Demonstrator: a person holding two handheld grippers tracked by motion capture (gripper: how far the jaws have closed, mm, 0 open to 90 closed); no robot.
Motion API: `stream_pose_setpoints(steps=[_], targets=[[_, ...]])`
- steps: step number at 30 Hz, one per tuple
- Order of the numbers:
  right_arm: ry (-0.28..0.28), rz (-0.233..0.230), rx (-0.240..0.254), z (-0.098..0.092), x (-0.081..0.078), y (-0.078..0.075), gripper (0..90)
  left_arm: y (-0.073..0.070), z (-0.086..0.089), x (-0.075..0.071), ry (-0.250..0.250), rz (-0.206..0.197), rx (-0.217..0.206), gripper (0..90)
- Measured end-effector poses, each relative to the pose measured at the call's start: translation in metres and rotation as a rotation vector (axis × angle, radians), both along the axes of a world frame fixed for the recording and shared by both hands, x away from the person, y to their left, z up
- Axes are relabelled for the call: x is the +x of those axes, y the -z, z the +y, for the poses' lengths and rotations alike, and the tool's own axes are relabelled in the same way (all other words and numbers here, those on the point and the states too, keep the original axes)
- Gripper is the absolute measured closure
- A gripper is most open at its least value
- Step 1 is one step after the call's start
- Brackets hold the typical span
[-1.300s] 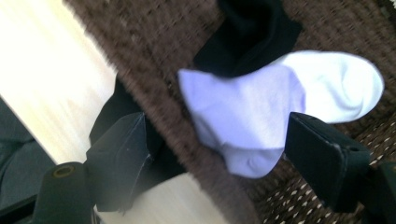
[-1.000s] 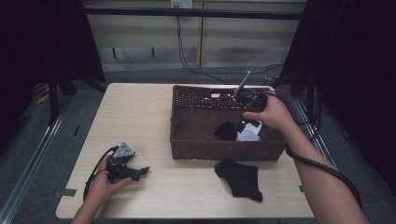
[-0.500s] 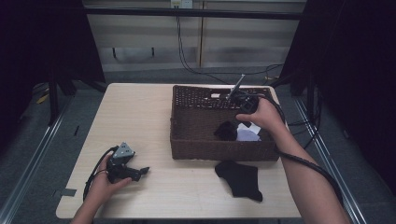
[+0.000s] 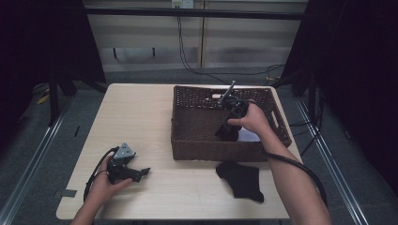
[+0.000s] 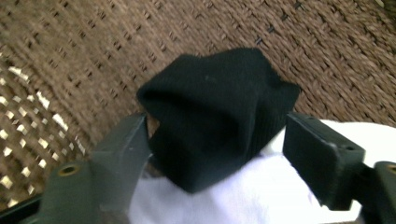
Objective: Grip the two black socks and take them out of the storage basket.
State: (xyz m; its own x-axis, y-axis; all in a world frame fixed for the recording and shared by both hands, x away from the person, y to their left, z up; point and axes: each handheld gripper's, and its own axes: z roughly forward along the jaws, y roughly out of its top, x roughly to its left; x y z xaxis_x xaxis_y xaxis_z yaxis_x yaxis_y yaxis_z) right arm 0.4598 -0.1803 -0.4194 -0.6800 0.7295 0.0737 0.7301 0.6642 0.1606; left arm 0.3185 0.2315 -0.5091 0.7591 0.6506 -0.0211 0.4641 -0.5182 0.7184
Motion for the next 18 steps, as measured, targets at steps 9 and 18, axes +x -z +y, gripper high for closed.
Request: stream_pose_setpoints(steps=[9,18], targets=[[-0.019,0.001,0.039,0.002,-0.004,-0.002,81.4,0.0,0.0,0.0,0.001,0.001,-0.001,10.7],[-0.036,0.007,0.021,-0.005,-0.012,-0.036,82.7,0.0,0.0,0.0,0.001,0.001,-0.001,10.7]])
